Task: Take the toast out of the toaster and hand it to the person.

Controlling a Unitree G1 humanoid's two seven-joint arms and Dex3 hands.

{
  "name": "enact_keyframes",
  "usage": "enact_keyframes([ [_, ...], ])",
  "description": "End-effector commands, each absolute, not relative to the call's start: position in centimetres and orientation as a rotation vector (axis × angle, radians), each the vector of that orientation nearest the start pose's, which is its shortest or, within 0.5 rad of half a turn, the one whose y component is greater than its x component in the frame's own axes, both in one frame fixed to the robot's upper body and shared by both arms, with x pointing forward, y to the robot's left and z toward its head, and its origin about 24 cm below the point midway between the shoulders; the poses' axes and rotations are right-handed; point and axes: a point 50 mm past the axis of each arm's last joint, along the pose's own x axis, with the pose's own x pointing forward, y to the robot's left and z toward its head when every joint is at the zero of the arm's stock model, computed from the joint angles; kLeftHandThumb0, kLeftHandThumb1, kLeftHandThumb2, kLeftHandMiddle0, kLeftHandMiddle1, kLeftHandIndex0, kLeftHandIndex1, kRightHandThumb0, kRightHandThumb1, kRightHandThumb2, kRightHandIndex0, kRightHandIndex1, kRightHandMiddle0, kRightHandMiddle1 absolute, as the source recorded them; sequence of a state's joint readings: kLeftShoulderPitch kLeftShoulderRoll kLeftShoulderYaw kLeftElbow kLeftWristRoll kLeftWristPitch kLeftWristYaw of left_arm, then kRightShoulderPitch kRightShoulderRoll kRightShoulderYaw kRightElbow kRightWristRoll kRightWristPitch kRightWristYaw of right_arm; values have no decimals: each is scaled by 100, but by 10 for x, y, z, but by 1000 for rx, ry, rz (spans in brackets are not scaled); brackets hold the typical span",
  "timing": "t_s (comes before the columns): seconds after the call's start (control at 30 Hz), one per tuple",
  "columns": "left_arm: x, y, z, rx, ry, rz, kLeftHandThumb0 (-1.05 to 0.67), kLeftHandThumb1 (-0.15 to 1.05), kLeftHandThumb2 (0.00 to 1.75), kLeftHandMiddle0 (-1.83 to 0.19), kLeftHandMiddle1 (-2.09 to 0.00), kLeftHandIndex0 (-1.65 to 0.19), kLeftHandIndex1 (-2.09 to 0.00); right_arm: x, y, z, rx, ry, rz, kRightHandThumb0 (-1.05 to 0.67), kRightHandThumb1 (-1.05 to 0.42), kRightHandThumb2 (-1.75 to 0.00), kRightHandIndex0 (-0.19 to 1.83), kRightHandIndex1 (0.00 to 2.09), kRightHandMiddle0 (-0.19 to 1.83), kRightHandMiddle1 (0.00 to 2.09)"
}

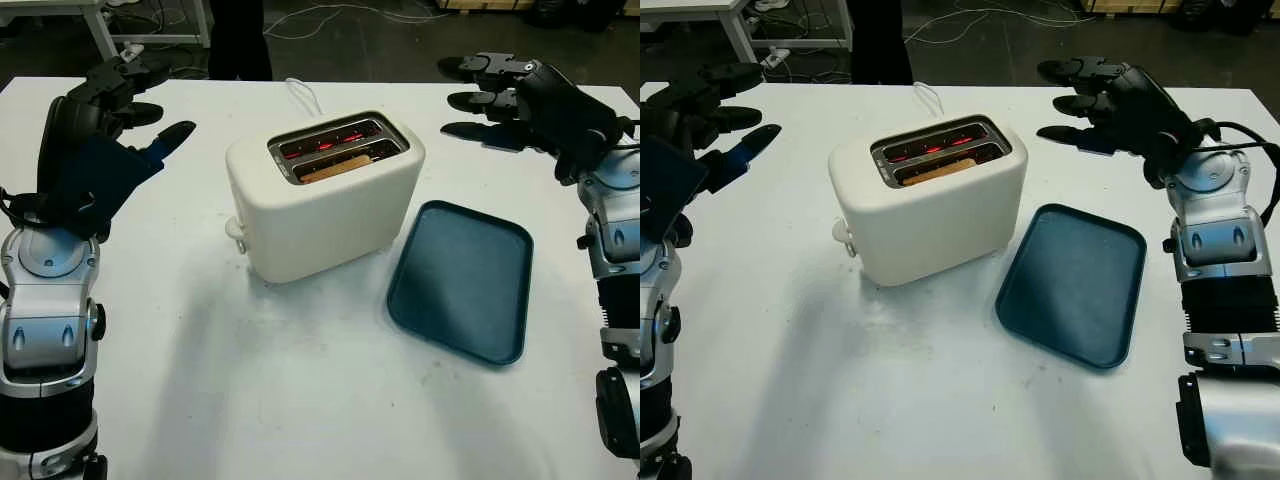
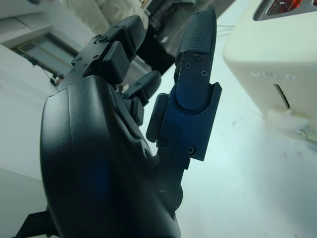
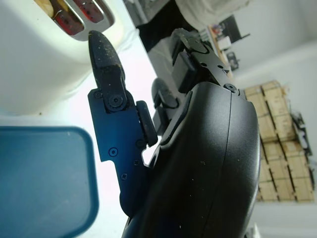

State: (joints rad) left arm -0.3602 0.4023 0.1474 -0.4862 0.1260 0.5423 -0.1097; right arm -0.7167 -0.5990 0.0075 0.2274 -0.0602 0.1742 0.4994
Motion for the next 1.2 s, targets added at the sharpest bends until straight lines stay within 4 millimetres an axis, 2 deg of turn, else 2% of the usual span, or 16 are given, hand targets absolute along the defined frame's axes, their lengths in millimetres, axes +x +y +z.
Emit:
enact_keyframes([
  [0.0,272,207,224,504,-331,109,-76,92,11,-31,-87,-46,-39,351,-210,222,-677,-176,348,-67,-87,0,49,9,48,3],
  [0.43,269,203,218,489,-328,87,-76,92,11,-29,-87,-45,-41,341,-204,204,-650,-146,360,-67,-87,0,46,10,46,1],
  [0.8,273,193,225,514,-354,55,-76,92,14,-28,-86,-43,-41,334,-205,205,-618,-140,320,-65,-89,0,40,7,42,0],
  [0.93,275,191,226,522,-361,44,-75,92,14,-24,-94,-41,-46,333,-207,209,-580,-145,319,-59,-90,0,36,5,38,0],
  [1.17,274,191,226,510,-359,47,-74,92,12,-22,-98,-39,-50,331,-208,215,-609,-141,320,-54,-91,0,35,4,36,0],
])
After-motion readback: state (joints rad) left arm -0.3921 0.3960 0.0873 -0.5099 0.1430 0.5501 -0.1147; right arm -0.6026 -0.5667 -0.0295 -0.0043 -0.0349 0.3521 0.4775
